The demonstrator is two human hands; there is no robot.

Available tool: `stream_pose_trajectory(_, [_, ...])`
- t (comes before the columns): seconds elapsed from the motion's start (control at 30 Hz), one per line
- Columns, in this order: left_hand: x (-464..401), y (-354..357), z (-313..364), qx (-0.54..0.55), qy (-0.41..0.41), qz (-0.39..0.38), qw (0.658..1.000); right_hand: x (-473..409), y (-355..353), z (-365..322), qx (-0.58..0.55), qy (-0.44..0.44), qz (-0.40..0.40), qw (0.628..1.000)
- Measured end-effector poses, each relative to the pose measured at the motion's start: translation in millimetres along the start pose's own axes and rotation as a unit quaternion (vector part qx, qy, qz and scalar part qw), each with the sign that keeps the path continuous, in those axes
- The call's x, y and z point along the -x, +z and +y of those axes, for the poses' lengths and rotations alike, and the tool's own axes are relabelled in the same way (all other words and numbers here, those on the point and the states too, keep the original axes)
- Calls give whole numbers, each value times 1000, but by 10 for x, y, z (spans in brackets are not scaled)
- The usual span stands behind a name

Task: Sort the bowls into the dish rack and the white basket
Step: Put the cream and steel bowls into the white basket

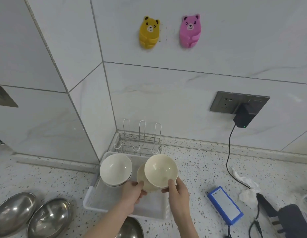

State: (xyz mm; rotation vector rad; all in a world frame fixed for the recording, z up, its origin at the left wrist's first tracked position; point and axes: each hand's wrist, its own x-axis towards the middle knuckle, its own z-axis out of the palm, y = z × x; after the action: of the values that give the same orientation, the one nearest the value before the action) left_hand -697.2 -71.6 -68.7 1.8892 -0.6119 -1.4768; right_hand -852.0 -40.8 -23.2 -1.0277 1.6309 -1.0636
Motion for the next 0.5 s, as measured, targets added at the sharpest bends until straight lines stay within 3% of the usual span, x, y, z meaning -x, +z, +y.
stream_pose_trajectory(0.3, [204,-117,122,74,-61,-57,994,-11,145,-30,102,-30,-38,994])
stream_pose_trajectory(0.5, [230,-150,73,91,-60,-80,991,12,205,-36,168,-23,-37,985])
